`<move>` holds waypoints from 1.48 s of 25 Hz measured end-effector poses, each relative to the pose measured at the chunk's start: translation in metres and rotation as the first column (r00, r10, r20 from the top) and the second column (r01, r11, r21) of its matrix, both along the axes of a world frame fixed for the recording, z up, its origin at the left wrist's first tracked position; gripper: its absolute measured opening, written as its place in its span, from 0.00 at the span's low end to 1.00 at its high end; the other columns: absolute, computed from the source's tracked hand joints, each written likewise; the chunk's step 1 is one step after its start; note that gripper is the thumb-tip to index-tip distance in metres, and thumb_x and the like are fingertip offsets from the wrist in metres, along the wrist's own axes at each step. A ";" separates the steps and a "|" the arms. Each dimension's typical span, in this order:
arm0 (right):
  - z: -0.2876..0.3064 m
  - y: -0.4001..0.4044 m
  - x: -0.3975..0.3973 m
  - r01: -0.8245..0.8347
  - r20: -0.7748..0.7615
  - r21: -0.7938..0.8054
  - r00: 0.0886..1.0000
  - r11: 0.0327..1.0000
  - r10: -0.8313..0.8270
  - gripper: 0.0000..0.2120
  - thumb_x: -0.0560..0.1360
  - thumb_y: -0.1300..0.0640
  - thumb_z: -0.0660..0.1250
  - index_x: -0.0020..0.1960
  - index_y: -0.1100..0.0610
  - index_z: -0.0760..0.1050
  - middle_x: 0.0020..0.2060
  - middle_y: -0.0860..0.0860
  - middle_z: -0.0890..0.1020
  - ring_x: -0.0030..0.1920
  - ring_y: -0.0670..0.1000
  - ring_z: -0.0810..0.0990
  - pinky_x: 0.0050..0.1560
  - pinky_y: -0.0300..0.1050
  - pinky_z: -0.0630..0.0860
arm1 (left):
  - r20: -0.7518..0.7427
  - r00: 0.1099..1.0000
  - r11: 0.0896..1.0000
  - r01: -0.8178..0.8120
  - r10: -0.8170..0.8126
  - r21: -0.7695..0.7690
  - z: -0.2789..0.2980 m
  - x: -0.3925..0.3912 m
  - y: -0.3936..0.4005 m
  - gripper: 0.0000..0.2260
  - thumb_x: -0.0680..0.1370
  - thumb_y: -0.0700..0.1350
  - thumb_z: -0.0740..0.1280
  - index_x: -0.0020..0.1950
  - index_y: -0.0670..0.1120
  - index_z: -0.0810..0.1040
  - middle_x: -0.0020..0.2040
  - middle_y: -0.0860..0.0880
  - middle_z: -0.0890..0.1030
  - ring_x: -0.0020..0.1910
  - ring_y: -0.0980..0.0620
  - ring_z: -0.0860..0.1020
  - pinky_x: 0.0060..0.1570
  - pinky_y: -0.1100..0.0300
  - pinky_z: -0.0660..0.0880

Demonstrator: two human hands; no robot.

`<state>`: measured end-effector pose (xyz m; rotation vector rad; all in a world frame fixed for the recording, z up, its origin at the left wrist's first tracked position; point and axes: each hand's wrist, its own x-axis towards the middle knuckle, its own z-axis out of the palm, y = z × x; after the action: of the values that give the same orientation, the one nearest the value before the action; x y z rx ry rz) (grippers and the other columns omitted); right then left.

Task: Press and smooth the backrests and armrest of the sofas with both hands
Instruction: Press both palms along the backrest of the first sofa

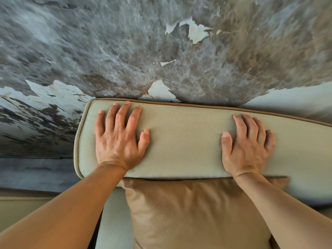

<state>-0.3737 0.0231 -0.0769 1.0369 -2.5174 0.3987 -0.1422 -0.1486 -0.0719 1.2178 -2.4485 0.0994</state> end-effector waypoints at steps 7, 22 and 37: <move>0.001 -0.003 -0.004 -0.003 0.022 -0.003 1.000 1.000 0.003 0.29 0.74 0.40 0.51 0.69 0.54 0.69 0.69 0.55 0.71 0.70 0.60 0.64 0.70 0.63 0.53 | -0.003 1.000 1.000 0.013 -0.013 0.015 0.000 -0.004 -0.005 0.27 0.76 0.58 0.53 0.70 0.46 0.68 0.70 0.41 0.70 0.70 0.38 0.64 0.71 0.38 0.55; 0.030 0.007 0.007 -0.007 0.276 0.319 0.957 0.948 -0.085 0.32 0.77 0.38 0.39 0.77 0.50 0.50 0.77 0.48 0.53 0.76 0.52 0.48 0.74 0.57 0.46 | 0.248 0.965 0.965 0.020 -0.087 0.263 0.023 -0.004 -0.006 0.31 0.77 0.64 0.38 0.77 0.52 0.52 0.79 0.47 0.52 0.77 0.45 0.47 0.73 0.43 0.42; 0.162 0.054 0.146 0.000 0.486 0.517 0.824 0.856 -0.293 0.33 0.77 0.34 0.36 0.78 0.47 0.40 0.78 0.48 0.42 0.77 0.53 0.40 0.73 0.59 0.39 | 0.407 0.843 0.865 0.126 -0.351 0.485 0.134 0.097 0.033 0.30 0.78 0.64 0.36 0.78 0.54 0.36 0.79 0.51 0.37 0.77 0.46 0.36 0.74 0.43 0.36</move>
<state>-0.2280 0.0776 0.0849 0.9751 -3.3268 -0.0305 -0.0454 -0.1152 0.0624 1.1317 -3.1844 -0.2792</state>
